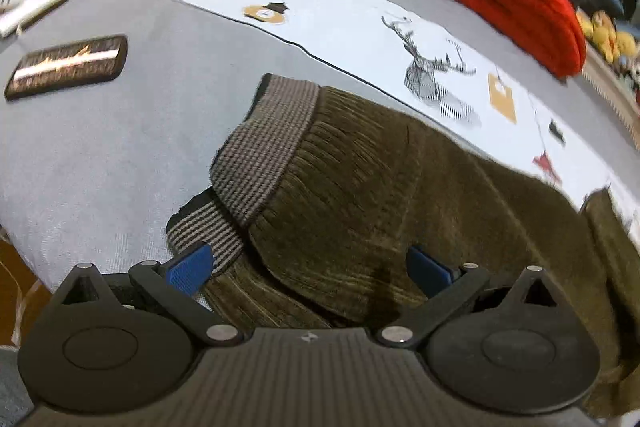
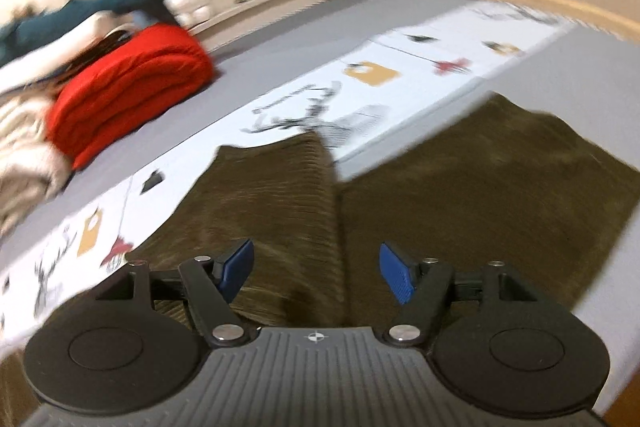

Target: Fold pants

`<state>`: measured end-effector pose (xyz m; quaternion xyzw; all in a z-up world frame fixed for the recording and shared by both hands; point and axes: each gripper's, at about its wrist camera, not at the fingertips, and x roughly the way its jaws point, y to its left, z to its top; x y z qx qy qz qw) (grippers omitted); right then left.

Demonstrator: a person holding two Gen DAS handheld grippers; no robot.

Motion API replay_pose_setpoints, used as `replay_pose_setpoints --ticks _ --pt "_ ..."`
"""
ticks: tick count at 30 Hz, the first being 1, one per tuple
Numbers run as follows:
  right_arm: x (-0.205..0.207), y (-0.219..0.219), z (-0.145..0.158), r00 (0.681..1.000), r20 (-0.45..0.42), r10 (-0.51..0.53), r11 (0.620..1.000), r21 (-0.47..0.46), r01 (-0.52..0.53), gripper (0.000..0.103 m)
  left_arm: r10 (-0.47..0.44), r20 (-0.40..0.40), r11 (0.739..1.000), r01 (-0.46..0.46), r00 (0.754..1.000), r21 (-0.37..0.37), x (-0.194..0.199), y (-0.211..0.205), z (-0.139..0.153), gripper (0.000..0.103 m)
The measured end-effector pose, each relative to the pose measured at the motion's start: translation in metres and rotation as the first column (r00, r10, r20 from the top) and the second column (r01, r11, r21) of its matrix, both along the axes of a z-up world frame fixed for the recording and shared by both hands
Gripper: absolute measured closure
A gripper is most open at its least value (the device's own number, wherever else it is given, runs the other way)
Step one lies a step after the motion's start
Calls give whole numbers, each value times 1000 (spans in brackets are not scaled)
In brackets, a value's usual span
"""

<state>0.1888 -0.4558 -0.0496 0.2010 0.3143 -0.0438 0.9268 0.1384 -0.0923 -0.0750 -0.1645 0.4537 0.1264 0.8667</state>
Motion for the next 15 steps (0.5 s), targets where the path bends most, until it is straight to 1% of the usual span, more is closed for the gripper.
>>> replay_pose_setpoints --ticks 1,3,5,7,9,11,13,15 --pt "8 11 1 999 10 36 998 -48 -35 32 -10 -1 1000 10 1000 13 1 -3 0 0" --pt "24 36 0 993 19 119 983 -142 -115 31 -12 -9 1000 13 1000 12 2 -3 -3 0" --pt "41 65 -4 982 -4 189 953 -242 -184 31 -5 -17 1000 6 1000 14 3 -2 -6 0" --pt "56 97 -10 971 -44 236 906 -353 -236 31 -5 -32 1000 6 999 26 6 -4 -9 0" --pt "68 124 -15 949 -74 307 857 -413 -309 31 -10 -40 999 12 999 47 9 -7 -11 0" --pt "77 151 -19 924 -88 372 800 -476 -367 31 -16 -44 998 18 999 66 12 -9 -12 0" --pt "84 175 -23 916 -86 393 759 -531 -375 31 -17 -49 997 21 999 78 15 -11 -13 0" --pt "95 191 -29 922 -100 373 735 -575 -360 31 -15 -52 996 20 999 86 17 -13 -14 0"
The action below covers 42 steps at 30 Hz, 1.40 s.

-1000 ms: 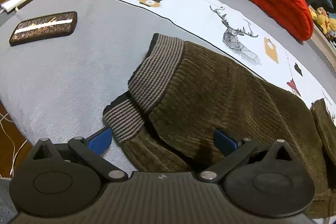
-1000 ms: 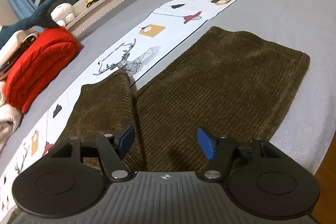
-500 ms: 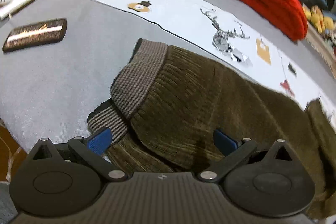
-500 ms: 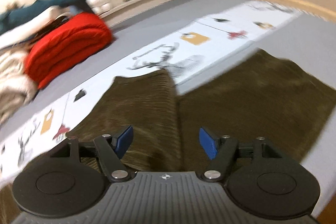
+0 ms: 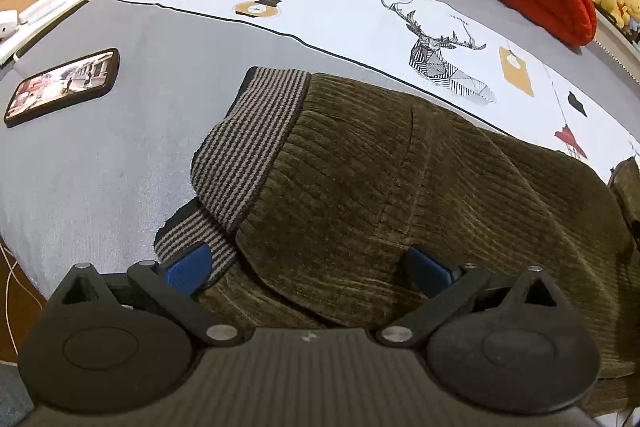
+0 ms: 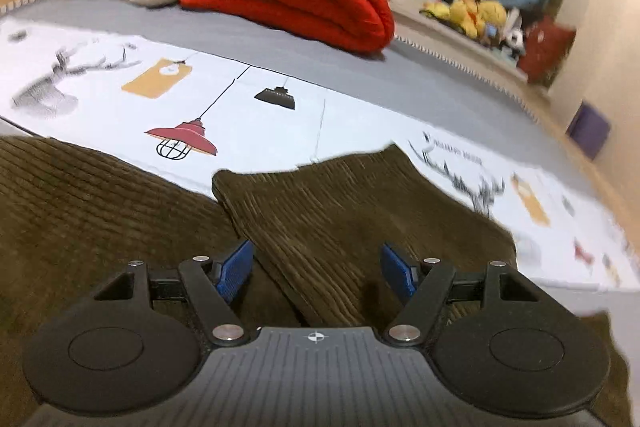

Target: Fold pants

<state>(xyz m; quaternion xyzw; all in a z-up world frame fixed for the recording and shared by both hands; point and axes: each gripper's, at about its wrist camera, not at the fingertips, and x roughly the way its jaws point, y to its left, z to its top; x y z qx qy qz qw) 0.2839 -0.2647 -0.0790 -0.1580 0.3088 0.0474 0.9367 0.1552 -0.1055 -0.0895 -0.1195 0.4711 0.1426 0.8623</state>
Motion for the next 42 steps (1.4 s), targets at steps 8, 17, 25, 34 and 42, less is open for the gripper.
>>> replay_pose_setpoints --ticks 8,17,25,34,42 --pt "28 1 3 998 -10 -65 992 107 65 95 27 -5 999 -27 1000 -18 8 0 0 0" --pt "-44 -254 73 731 33 -681 549 684 481 95 43 -8 999 -43 999 -31 11 1 2 0" --pt "-119 -424 -44 540 -480 -691 98 678 728 95 65 14 995 -64 998 -81 9 0 10 0" --pt "-126 -425 -37 560 -468 -684 106 695 711 91 130 32 987 -126 991 -95 9 1 17 16" --pt "-116 -409 -9 618 -349 -705 205 734 648 95 198 -5 976 -198 980 -88 5 27 18 81"
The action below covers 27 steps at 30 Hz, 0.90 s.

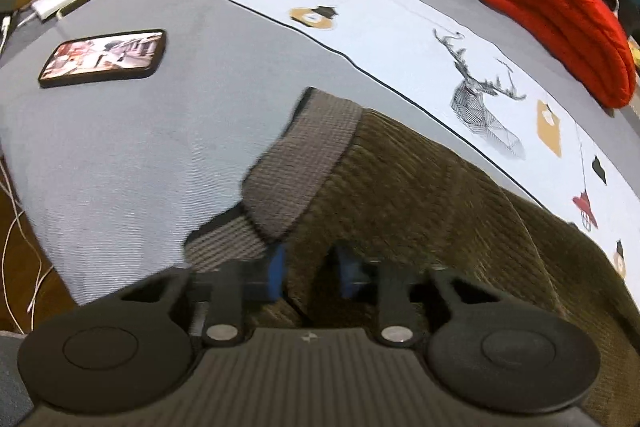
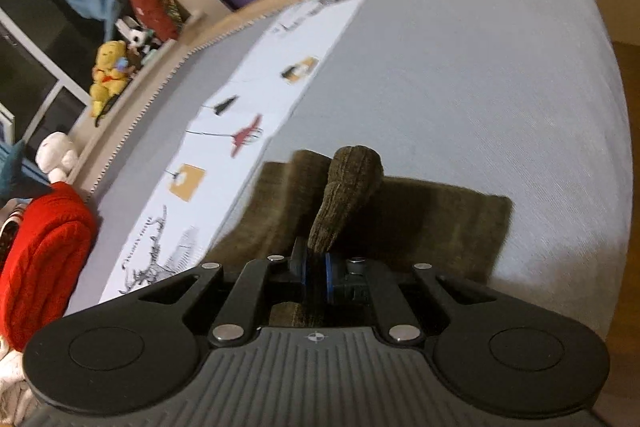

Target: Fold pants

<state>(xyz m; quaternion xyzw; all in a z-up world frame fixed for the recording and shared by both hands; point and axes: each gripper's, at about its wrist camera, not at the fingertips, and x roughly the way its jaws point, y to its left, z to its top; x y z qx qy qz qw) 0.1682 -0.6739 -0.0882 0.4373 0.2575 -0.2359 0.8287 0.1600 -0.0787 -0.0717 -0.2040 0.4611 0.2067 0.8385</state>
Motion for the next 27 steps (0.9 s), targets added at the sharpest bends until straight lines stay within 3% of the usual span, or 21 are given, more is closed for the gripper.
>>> replay_pose_setpoints --ticks 3,8,9,10,11,12,13,14,15,17,19,21,23,24,27 --pt "2 2 1 1000 -17 -15 1000 -9 14 95 6 13 1000 -6 1000 -25 -4 9 3 88" --pt "10 6 2 999 -33 -38 999 -18 38 95 -16 45 999 18 999 -35 -12 8 11 85" --pt "11 6 2 999 -34 -38 999 -20 38 95 -26 53 999 28 998 -40 -12 8 11 77" --pt "11 7 2 999 -39 -37 999 -24 36 95 -37 58 998 41 998 -55 -11 7 10 58" --pt "11 8 1 998 -46 -37 999 -27 36 95 -53 62 995 58 997 -75 -10 6 9 48" --pt "11 8 0 998 -53 -39 999 -25 38 95 -78 64 992 84 995 -96 -9 3 7 31" --pt "11 8 -2 997 -61 -40 999 -19 39 95 -96 56 990 101 994 -102 -8 -2 4 20" --pt "11 7 -4 997 -67 -39 999 -8 38 94 -112 44 989 116 993 -91 -7 -8 1 20" --pt "11 5 -7 997 -72 -35 999 7 36 91 -129 33 989 131 991 -66 -5 -15 -2 20" --pt "8 4 -13 993 -101 -57 998 31 60 91 -144 26 989 145 989 -22 -3 -24 -5 43" --pt "7 0 -18 989 -126 -70 995 55 78 83 -131 25 991 130 991 29 -2 -28 -3 81" --pt "7 -4 -26 989 -129 -66 992 99 79 57 -97 45 995 96 994 26 -5 -22 2 95" --pt "6 -7 -33 990 -121 -70 986 140 87 61 -81 70 997 82 994 -6 -8 -18 10 97" --pt "7 -8 -34 991 -114 -71 986 144 87 91 -80 90 997 82 993 -13 -10 -17 17 98" --pt "7 -15 -23 992 -63 -110 982 149 119 96 -102 168 994 106 981 -17 -16 -20 40 98"
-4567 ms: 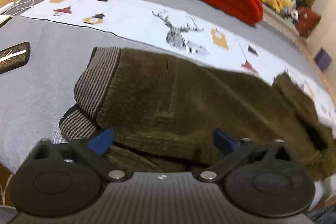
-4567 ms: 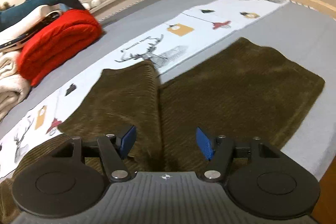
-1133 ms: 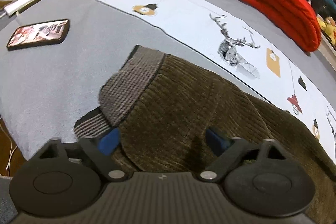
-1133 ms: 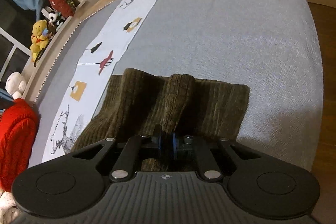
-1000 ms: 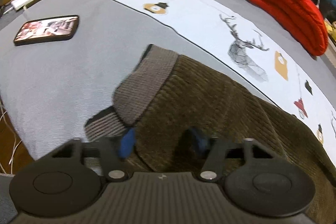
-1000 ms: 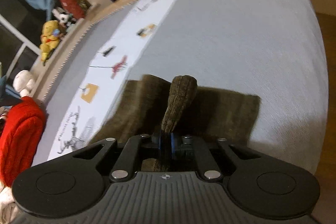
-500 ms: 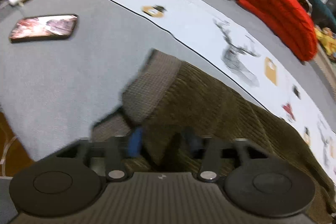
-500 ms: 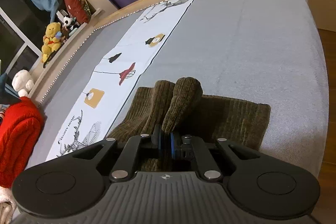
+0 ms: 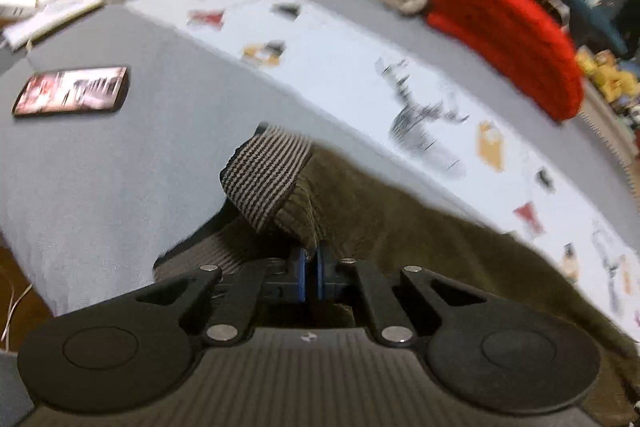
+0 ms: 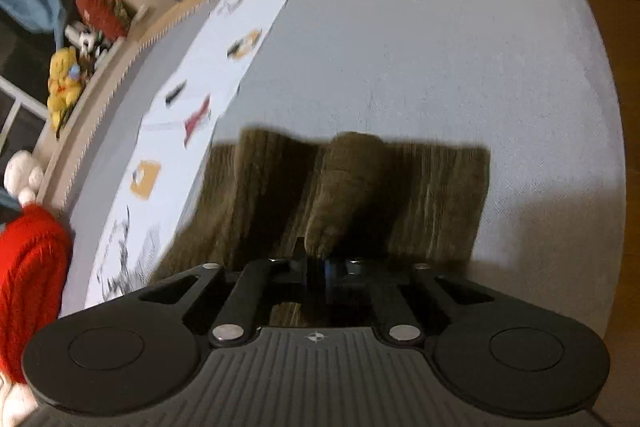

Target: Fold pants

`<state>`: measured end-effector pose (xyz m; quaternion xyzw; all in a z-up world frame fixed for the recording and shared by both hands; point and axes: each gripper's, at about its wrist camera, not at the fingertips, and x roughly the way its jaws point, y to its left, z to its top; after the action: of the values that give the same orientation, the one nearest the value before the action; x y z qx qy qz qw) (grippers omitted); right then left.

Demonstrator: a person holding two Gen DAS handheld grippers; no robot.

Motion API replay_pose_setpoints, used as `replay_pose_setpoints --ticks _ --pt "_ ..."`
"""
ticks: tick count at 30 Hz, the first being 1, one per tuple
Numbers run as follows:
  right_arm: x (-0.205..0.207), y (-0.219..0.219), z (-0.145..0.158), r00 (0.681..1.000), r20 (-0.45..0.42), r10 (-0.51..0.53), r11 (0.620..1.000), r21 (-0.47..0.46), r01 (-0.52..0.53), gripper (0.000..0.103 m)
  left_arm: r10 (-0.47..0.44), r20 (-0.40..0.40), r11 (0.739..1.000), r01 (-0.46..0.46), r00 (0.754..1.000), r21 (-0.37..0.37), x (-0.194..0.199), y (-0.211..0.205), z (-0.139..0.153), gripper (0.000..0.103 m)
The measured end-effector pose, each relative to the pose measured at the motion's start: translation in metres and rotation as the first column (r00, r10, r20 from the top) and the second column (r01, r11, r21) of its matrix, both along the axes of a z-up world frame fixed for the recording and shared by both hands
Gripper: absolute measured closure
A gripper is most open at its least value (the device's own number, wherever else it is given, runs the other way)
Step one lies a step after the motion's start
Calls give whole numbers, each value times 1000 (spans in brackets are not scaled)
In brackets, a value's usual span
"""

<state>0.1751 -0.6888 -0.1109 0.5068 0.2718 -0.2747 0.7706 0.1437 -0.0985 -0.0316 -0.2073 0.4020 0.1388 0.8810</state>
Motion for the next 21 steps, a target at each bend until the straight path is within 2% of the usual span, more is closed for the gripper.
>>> replay_pose_setpoints --ticks 3,5,8,9,11,13,15,17,19,21 --pt "-5 4 28 992 124 -18 1000 -19 21 96 -9 62 998 13 998 -62 -6 3 20 99" --pt "-13 8 45 981 193 -22 999 -33 29 96 -7 56 996 12 998 -88 -8 8 25 99" --pt "-34 5 57 972 230 -46 997 -44 58 96 -2 15 999 3 1000 -46 -12 12 17 99" --pt "-43 2 54 973 224 -55 997 -37 65 96 0 -12 1000 0 1000 -14 -16 14 9 99" --pt "-58 -6 41 982 170 -76 997 -7 79 97 0 -67 1000 -1 998 -9 -22 20 -10 99" --pt "-57 -13 14 998 48 -50 999 -6 50 96 -8 -143 1000 5 990 -19 -22 25 -33 99" --pt "-49 -17 -13 997 -81 0 1000 7 0 96 -14 -167 1000 16 986 9 -20 21 -40 99" --pt "-52 -19 -21 998 -69 -11 999 36 14 96 -37 -157 996 49 987 73 -21 12 -35 99" --pt "-54 -18 -17 998 -58 -9 999 31 11 96 -47 -157 992 65 986 112 -23 7 -36 94" --pt "-56 -18 -18 998 -64 8 1000 14 -7 96 -49 -163 988 71 985 134 -24 4 -40 93"
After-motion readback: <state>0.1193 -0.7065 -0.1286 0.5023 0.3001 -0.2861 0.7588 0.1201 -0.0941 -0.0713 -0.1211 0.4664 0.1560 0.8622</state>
